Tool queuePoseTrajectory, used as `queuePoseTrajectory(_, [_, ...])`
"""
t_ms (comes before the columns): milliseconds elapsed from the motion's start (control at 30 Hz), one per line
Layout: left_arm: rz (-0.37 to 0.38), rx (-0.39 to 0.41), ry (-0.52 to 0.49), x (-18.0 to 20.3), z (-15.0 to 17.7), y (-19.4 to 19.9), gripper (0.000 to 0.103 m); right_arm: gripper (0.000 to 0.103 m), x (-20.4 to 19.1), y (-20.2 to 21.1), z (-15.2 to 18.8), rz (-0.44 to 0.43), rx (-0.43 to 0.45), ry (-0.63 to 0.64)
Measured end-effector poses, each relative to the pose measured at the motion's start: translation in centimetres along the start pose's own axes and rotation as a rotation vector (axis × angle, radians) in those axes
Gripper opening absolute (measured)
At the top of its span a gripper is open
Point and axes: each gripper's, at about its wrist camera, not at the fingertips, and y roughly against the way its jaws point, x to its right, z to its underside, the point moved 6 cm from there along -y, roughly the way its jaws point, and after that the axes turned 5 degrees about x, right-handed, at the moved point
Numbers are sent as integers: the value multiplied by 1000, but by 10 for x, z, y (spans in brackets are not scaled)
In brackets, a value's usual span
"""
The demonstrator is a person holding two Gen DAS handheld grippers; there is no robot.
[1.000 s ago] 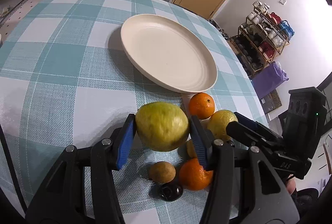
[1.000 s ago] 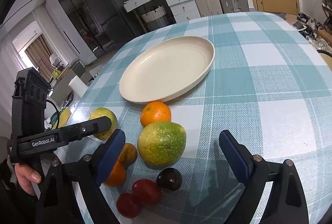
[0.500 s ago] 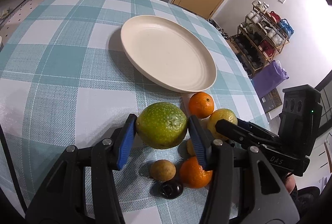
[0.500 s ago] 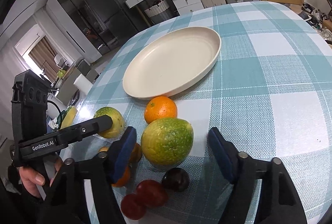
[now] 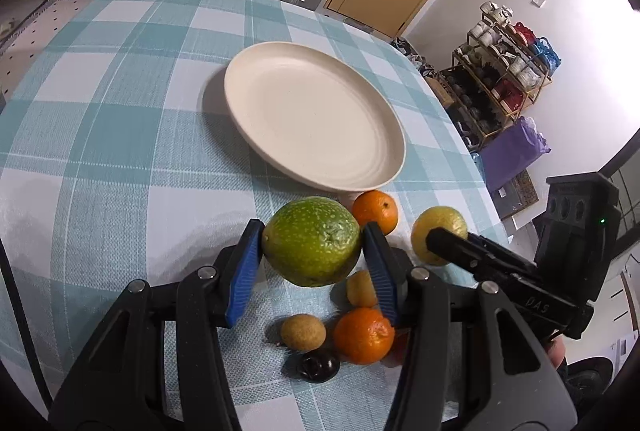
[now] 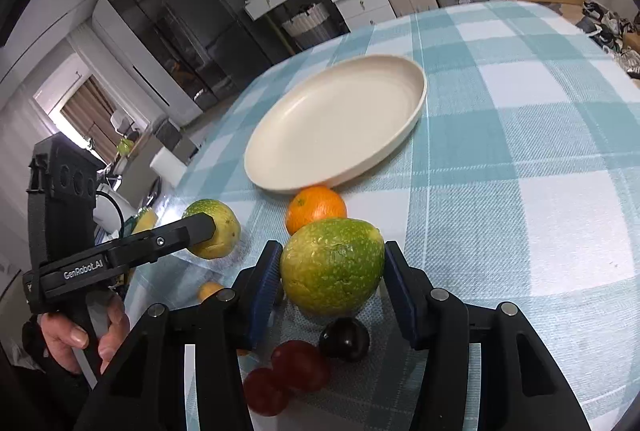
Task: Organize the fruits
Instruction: 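Carry both fruits onto the cream plate and open both tools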
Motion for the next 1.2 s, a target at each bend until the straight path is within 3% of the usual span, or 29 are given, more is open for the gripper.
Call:
queuePoseTrajectory(400, [6,8,-37,14,-57,-5,48,52,-12,11,-58,-46,53,44])
queuePoseTrajectory(833, [27,-27,10,9,-137,-64,48,52,-4,-38,-134,-51,24,88])
queuePoseTrajectory(1200, [26,-73,60,-15,-165,-120,45,52,11,-94,-165,-32,-9,97])
